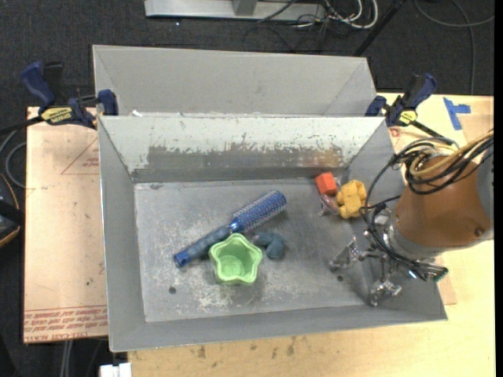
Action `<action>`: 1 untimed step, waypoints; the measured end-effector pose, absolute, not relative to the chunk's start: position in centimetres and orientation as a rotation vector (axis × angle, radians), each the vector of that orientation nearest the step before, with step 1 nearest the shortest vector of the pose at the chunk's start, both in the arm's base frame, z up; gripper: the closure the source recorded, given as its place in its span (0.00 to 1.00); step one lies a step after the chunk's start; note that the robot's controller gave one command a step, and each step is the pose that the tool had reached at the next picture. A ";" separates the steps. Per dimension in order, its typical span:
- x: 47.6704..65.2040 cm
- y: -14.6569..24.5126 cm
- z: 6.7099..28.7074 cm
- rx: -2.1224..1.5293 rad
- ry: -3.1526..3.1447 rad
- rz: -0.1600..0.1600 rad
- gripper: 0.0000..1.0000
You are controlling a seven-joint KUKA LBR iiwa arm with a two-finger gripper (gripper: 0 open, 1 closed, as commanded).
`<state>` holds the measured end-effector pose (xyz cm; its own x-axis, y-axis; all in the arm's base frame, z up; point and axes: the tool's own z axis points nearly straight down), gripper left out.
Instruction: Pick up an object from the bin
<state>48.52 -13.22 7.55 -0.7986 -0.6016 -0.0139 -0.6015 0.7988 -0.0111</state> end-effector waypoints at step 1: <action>58.1 -7.0 12.9 -0.966 2.975 -0.001 0.00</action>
Offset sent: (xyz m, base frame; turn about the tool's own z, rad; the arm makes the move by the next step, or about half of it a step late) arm 0.0907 0.0578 0.0507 0.0239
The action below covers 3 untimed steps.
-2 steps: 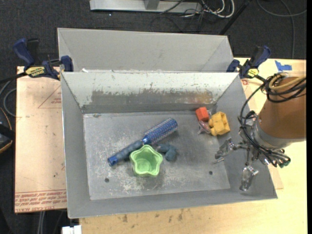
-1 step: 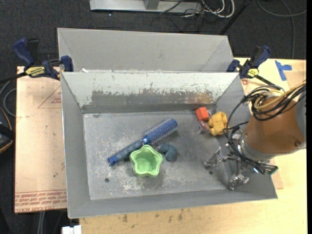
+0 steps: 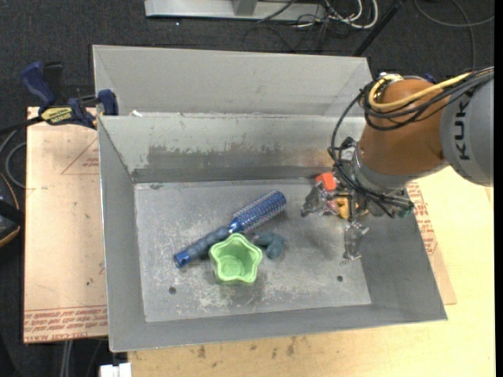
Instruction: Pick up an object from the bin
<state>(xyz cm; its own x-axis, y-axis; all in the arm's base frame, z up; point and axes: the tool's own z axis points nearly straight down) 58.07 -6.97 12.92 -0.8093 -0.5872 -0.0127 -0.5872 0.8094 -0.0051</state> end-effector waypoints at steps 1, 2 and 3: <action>65.4 -4.2 15.5 -0.904 2.995 -0.002 0.00; 65.9 -0.4 7.4 -1.334 2.834 -0.004 0.00; 66.0 -0.4 7.6 -1.330 2.830 -0.003 1.00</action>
Offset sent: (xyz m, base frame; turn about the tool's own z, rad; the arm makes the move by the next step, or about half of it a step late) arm 0.0686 0.0241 0.0236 0.0449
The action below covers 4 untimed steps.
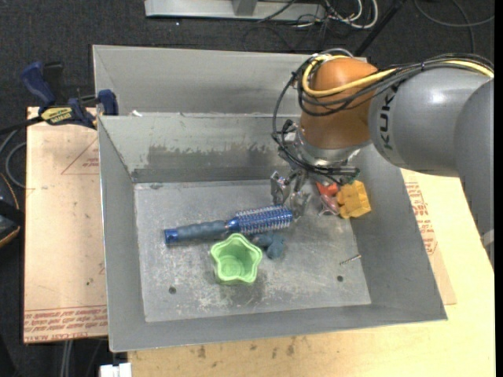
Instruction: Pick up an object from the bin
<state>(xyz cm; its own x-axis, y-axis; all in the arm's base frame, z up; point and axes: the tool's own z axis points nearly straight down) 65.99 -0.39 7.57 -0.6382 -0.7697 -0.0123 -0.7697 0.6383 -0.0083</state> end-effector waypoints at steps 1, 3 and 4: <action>55.8 -2.0 7.6 -1.121 2.916 -0.006 1.00; 56.3 5.9 16.1 -1.357 2.820 0.001 0.00; 52.4 12.5 7.1 -1.618 2.685 0.002 0.00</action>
Offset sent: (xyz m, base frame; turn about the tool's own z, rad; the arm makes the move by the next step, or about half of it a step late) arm -0.1061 -0.0175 -0.0057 0.1429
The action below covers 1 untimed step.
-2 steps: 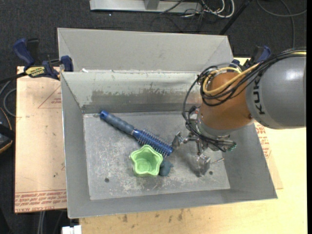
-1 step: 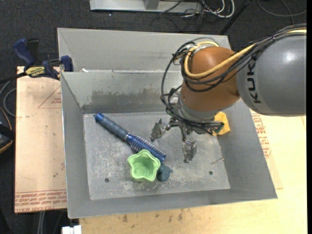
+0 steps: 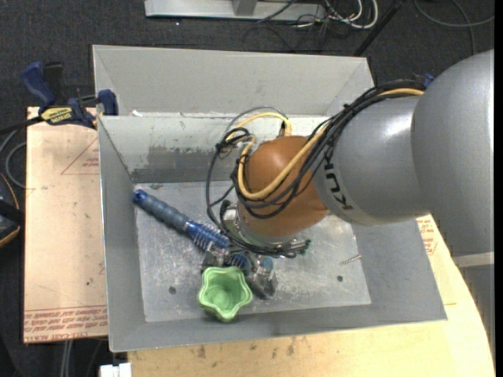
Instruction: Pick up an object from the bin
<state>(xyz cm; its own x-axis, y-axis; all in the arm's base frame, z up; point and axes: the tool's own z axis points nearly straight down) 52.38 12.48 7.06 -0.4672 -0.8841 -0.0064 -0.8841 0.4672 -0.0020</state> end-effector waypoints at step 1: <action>52.6 12.4 7.4 -1.611 2.682 0.000 1.00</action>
Offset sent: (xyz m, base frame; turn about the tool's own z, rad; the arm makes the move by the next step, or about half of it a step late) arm 0.0000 0.0000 0.0000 0.0000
